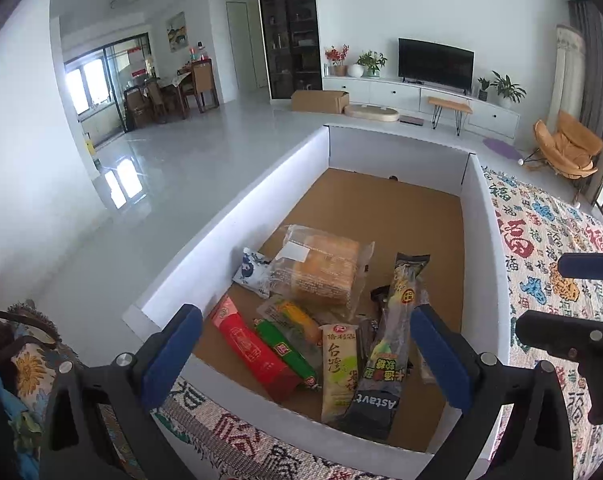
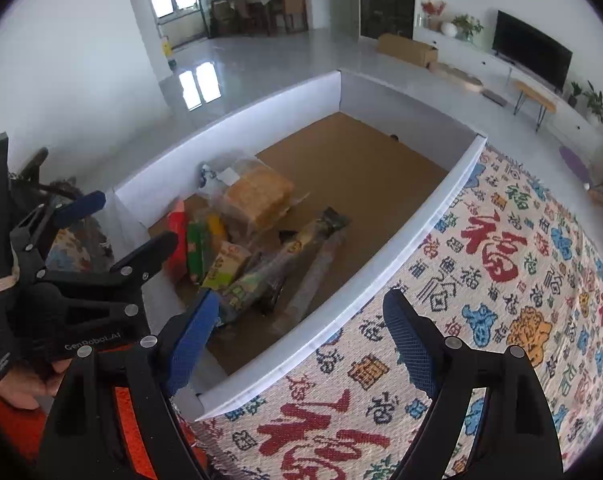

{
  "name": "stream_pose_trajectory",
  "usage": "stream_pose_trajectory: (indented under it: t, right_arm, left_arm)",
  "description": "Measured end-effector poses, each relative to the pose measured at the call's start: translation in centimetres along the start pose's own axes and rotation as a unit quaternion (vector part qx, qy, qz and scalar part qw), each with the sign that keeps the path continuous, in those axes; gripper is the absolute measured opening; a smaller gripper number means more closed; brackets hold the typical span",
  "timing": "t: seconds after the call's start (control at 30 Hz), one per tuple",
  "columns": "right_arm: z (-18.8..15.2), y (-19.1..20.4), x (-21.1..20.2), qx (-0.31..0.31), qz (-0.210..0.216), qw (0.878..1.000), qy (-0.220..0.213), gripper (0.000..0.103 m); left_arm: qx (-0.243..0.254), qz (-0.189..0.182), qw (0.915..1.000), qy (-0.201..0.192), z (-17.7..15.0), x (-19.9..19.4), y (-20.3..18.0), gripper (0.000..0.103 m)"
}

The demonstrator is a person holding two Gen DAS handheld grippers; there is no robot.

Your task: Organize snacks

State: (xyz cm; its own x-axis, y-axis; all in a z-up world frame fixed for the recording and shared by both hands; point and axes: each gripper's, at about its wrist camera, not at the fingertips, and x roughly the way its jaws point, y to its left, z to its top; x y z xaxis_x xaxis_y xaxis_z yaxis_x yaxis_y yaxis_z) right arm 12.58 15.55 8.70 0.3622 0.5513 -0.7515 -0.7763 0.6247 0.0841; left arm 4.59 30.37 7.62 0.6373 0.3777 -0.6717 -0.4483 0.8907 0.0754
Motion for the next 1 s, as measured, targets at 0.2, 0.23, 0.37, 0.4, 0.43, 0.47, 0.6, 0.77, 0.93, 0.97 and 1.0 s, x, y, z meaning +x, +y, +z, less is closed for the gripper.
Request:
stream_pose_trajectory:
  t: [0.2, 0.23, 0.37, 0.4, 0.43, 0.47, 0.6, 0.77, 0.93, 0.97, 1.0]
  right_arm:
    - [0.7, 0.9, 0.3, 0.008, -0.003, 1.0, 0.01, 0.087]
    - [0.7, 1.0, 0.4, 0.011, -0.003, 1.0, 0.011, 0.087]
    - [1.0, 1.1, 0.9, 0.019, -0.004, 1.0, 0.019, 0.087]
    - [1.1, 1.1, 1.0, 0.02, -0.004, 1.0, 0.02, 0.087]
    - [1.1, 1.2, 1.1, 0.02, -0.004, 1.0, 0.021, 0.087]
    - [1.2, 1.2, 1.2, 0.021, -0.005, 1.0, 0.021, 0.087]
    - [1.4, 1.3, 1.5, 0.025, -0.006, 0.999, 0.023, 0.087]
    - [1.6, 1.2, 2.0, 0.027, -0.011, 0.999, 0.028, 0.087]
    - [1.9, 1.3, 2.4, 0.031, -0.007, 0.999, 0.033, 0.087]
    - [2.0, 1.3, 2.5, 0.031, -0.006, 0.999, 0.033, 0.087]
    - [2.1, 1.4, 2.6, 0.031, -0.005, 0.999, 0.034, 0.087]
  left_arm:
    - [0.0, 0.024, 0.9997, 0.002, 0.0, 0.1, 0.8, 0.103]
    - [-0.002, 0.031, 0.9995, 0.004, 0.0, 0.2, 1.1, 0.103]
    - [-0.005, 0.041, 0.9991, 0.013, 0.0, 0.6, 1.8, 0.103]
    - [-0.005, 0.04, 0.9991, 0.014, -0.1, 0.7, 1.9, 0.103]
    - [-0.003, 0.04, 0.9991, 0.016, -0.1, 0.7, 1.9, 0.103]
    - [-0.002, 0.042, 0.9989, 0.018, -0.2, 0.8, 1.9, 0.103]
    - [0.006, 0.04, 0.999, 0.018, -0.4, 0.7, 1.9, 0.103]
    - [-0.009, 0.02, 0.9993, 0.029, -0.1, 0.7, 2.2, 0.103]
    - [-0.021, 0.004, 0.9992, 0.032, 0.3, 0.9, 2.5, 0.103]
    - [-0.021, 0.007, 0.9993, 0.031, 0.4, 1.0, 2.5, 0.103]
    - [-0.021, 0.01, 0.9992, 0.031, 0.4, 1.1, 2.5, 0.103]
